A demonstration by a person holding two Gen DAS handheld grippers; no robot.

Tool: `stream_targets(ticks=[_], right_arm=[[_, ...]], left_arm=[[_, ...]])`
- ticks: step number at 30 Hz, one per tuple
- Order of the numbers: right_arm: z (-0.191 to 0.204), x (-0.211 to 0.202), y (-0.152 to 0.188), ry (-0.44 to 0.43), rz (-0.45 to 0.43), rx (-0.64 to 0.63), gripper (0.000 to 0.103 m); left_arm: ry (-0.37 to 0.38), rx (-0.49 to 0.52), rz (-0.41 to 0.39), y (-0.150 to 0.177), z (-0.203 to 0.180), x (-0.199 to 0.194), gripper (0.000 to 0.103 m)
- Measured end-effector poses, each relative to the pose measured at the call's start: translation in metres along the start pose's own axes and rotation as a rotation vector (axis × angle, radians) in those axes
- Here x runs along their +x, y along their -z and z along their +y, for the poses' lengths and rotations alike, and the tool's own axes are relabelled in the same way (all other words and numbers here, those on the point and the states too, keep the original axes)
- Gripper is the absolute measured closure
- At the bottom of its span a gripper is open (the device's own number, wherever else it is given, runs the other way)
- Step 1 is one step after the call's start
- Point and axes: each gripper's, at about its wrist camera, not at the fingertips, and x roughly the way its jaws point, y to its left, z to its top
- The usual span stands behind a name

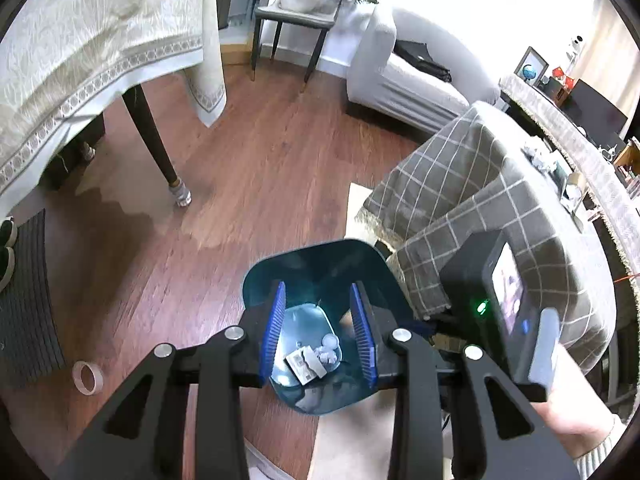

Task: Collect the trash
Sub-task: 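Carry both items over the teal bin and open both tools to drop them, then move both tools back over the table toward the SanDisk package and brown cardboard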

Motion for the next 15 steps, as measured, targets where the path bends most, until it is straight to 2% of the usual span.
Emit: stream_targets(ticks=[1,7,15], right_arm=[[-0.001,-0.001,0.001,0.004,-0.002,-0.002,0.057],[-0.005,-0.023,0.000,-0.003,-0.046,-0.018,0.057],[-0.003,-0.079,-0.012,-0.048,-0.188,-0.068,0.058]], left_arm=[[-0.001,0.001,-0.008,-0.003,-0.002,-0.002,0.068],[-0.006,0.024,-0.048,-0.019,-0.019,-0.009,0.068],[-0.004,0.045,-0.101,-0.037,-0.036,-0.018,0.068]])
